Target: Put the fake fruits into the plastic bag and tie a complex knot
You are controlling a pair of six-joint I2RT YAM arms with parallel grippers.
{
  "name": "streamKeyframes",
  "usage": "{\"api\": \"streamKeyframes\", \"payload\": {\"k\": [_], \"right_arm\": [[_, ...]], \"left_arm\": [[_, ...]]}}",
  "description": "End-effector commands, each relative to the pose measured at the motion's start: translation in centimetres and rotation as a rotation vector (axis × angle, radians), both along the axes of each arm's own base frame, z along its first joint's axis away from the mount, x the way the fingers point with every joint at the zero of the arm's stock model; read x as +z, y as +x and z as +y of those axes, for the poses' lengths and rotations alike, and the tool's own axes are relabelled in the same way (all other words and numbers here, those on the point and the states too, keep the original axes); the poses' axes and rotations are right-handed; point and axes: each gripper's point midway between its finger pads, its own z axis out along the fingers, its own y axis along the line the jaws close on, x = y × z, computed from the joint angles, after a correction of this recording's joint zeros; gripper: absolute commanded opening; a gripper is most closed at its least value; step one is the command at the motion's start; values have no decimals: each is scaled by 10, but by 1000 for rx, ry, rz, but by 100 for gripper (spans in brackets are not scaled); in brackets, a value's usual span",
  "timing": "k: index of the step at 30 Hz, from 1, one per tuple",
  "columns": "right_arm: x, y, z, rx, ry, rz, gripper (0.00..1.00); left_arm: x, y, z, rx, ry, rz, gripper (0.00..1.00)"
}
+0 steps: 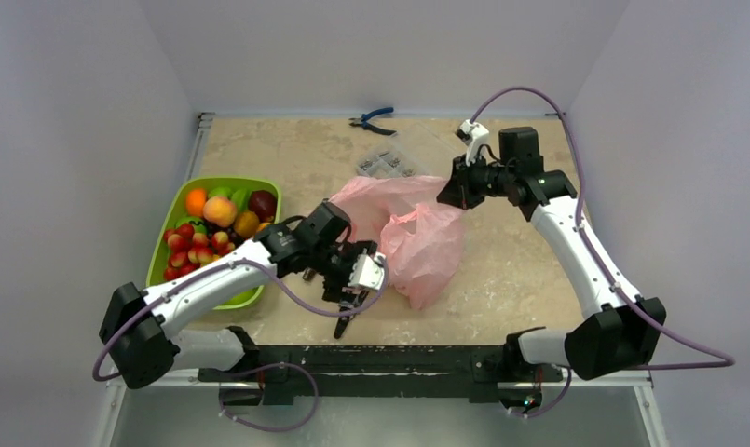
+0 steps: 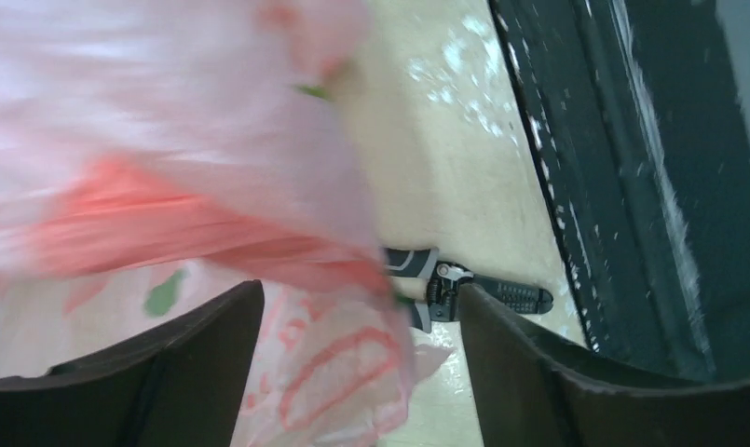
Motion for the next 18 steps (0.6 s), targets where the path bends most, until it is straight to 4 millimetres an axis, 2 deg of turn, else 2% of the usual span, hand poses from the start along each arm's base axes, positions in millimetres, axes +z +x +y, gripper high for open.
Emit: {"api": "streamKeyframes", "payload": {"k": [1, 2, 3, 6, 10, 11, 13, 14, 16, 18], "right_arm": [[0, -9, 6, 46, 1, -61, 0], [0, -10, 6, 46, 7, -62, 0], [-2, -12, 7, 46, 9, -57, 0], [-6, -15, 8, 42, 15, -36, 0], [-2, -15, 6, 19, 23, -51, 0], [-2, -15, 6, 17, 22, -49, 0], [-2, -17, 6, 21, 24, -47, 0], [-1, -17, 7, 5, 38, -32, 0], [-2, -19, 8, 0, 54, -23, 0], [-3, -20, 11, -1, 73, -8, 0]], "left_arm": [[107, 16, -14, 167, -302, 63, 95], [123, 16, -11, 200, -348, 91, 99], [137, 15, -8, 218, -386, 111, 100], [164, 11, 4, 292, -430, 178, 100], [201, 35, 37, 510, -546, 238, 100], [207, 43, 48, 573, -565, 239, 100], [213, 67, 85, 758, -592, 220, 100], [215, 71, 98, 804, -599, 223, 100], [212, 60, 106, 776, -565, 238, 96], [214, 46, 93, 667, -557, 229, 93]]}}
